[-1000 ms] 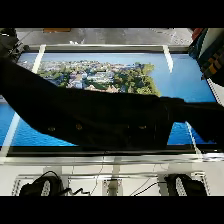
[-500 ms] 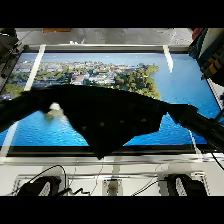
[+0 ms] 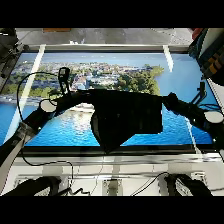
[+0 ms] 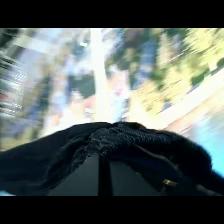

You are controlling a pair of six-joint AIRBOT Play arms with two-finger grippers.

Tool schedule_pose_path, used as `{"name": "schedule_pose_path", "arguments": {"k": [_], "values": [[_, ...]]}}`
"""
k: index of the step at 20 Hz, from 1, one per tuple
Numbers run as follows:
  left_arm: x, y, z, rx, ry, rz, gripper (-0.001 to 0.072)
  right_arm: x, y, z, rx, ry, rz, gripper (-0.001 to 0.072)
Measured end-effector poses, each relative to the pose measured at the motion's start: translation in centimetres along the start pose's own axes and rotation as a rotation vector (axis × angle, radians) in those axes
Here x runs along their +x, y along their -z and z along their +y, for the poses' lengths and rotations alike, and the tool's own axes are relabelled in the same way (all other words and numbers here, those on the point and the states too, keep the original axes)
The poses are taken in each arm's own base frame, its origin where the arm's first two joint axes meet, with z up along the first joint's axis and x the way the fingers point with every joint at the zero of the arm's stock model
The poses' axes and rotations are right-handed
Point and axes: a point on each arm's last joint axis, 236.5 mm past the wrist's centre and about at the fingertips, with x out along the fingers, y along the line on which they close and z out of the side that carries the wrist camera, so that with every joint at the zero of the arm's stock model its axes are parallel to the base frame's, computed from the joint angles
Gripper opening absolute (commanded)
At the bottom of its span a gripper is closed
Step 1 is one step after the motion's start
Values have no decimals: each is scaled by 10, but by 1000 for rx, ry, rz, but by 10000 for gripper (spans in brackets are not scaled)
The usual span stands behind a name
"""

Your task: Fold the clothes and pants, and hang the long-sleeved shirts on hangers.

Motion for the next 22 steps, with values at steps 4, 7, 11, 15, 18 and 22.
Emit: {"name": "schedule_pose_path", "arguments": {"k": [4, 7, 11, 15, 18, 22], "values": [[-8, -10, -12, 17, 21, -25, 7, 13, -33, 10, -165, 11, -20, 26], [-16, -8, -30, 31, 76, -1, 8, 13, -58, 28, -304, -4, -61, 26], [-25, 4, -52, 45, 156, 56, 7, 10, -65, 42, -398, -25, -60, 26], [-51, -33, -51, 67, 148, -33, 7, -5, -52, 77, -507, -110, 17, 26], [-97, -98, -46, 119, 98, -211, 7, -30, -37, 123, -616, -207, 67, 26], [-194, -181, -60, 284, 5, -505, 7, -81, -3, 211, -746, -380, 71, 26]]}}
